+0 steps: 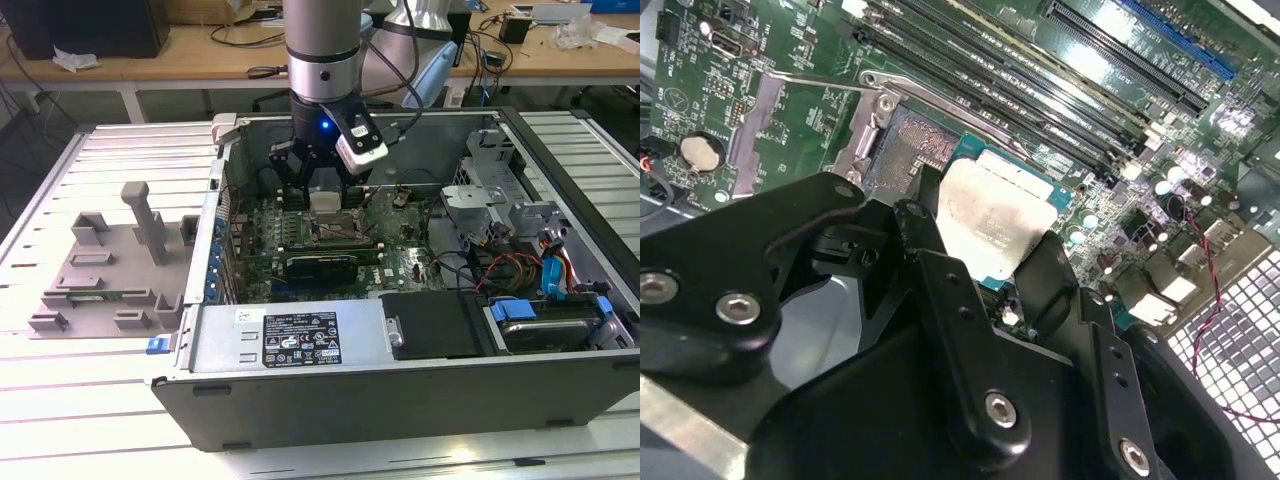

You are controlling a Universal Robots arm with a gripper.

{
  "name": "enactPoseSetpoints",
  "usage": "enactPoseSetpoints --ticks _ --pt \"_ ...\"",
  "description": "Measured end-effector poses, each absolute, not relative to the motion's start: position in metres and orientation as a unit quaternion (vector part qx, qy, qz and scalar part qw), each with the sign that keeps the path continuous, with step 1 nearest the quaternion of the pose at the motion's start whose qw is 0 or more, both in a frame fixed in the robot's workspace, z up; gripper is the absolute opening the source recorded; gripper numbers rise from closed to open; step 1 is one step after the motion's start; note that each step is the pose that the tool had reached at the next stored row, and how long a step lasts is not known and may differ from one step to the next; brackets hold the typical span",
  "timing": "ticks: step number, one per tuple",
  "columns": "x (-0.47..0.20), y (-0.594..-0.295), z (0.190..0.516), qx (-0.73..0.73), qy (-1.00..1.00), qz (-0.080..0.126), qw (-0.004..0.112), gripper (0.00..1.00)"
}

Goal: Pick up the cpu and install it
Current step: 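Pick up the cpu and move it towards the insertion slot, then place the cpu into insertion slot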

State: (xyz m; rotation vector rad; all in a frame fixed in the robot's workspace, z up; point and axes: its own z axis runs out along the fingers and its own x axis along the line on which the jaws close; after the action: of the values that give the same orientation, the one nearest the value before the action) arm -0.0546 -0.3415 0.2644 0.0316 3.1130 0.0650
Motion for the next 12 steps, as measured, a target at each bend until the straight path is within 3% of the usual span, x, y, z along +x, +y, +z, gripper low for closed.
enactPoseSetpoints --ticks 12 --pt "-0.0541 -0.3415 0.2642 0.010 1.000 0.021 0.014 0.55"
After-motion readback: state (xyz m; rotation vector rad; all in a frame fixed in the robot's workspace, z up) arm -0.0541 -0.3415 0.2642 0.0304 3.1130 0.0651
